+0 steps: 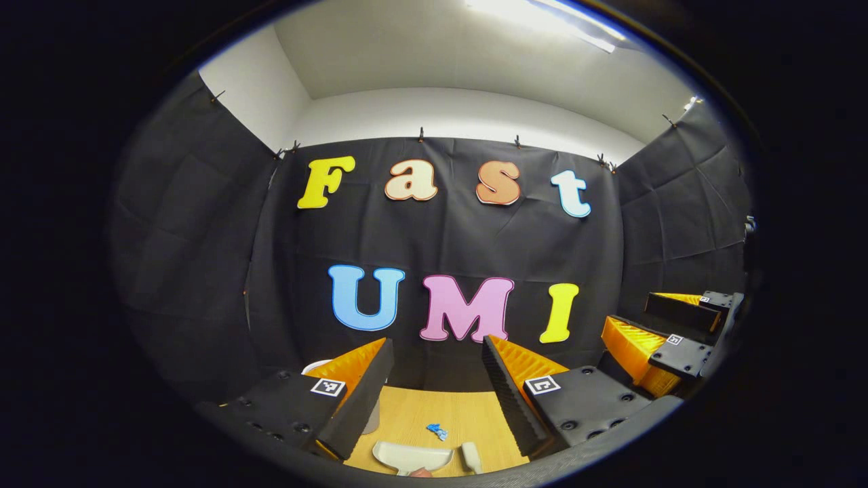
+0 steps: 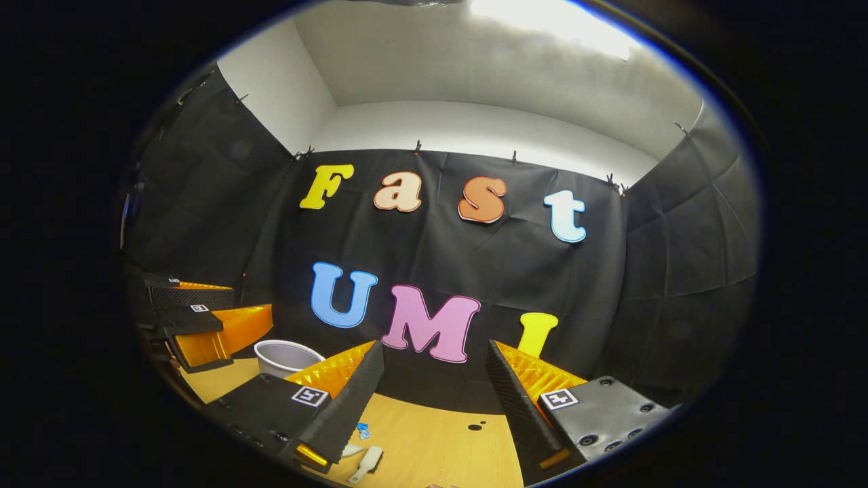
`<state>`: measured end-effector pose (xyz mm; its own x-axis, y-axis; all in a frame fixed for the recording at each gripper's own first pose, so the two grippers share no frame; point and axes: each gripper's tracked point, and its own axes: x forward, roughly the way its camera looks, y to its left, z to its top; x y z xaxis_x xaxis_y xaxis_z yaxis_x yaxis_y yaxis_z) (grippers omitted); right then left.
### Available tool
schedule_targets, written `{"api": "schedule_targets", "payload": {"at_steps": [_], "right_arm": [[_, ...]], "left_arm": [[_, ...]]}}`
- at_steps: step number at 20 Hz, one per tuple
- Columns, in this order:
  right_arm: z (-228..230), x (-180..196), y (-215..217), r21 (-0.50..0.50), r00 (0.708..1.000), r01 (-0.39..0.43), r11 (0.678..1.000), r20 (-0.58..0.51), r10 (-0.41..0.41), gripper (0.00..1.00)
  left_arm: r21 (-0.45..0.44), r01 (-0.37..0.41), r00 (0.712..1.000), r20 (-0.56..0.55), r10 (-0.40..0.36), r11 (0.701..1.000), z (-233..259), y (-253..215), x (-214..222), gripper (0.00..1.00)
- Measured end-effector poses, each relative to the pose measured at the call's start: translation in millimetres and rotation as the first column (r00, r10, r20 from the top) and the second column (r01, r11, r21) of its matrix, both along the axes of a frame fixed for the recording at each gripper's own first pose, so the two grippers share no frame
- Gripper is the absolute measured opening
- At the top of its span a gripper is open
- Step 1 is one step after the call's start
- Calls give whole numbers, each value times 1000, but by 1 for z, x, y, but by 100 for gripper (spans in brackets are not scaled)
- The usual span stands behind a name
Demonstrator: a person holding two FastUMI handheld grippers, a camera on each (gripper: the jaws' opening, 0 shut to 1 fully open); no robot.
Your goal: Pick up the small broom and dustpan from the desktop, sweep the trash into the dustpan with the broom, and then empty the trash into the garbage bin.
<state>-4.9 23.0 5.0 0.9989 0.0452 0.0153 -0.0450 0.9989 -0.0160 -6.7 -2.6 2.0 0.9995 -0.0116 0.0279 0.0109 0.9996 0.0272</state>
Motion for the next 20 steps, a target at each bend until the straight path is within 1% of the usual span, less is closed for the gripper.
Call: {"api": "schedule_targets", "payload": {"at_steps": [2,9,15,18,20], "right_arm": [[-1,2,1,-3,1000,-2,1000,-2,2,97],[-3,1,5,-8,1000,-8,1000,-7,8,97],[-12,3,11,-12,999,-17,1000,-29,16,97],[-29,8,21,-5,997,-26,1000,-76,26,97],[-53,14,25,-14,988,-17,1000,-154,15,97]], "left_arm": [[-1,-4,1000,-4,4,1000,-1,2,0,80],[9,-2,1000,-3,2,1000,-2,4,-1,78],[16,-5,999,-41,6,1000,-19,7,3,79],[18,-3,997,-73,5,1000,-31,11,7,78],[9,5,993,-119,-4,1000,-47,13,12,78]]}}
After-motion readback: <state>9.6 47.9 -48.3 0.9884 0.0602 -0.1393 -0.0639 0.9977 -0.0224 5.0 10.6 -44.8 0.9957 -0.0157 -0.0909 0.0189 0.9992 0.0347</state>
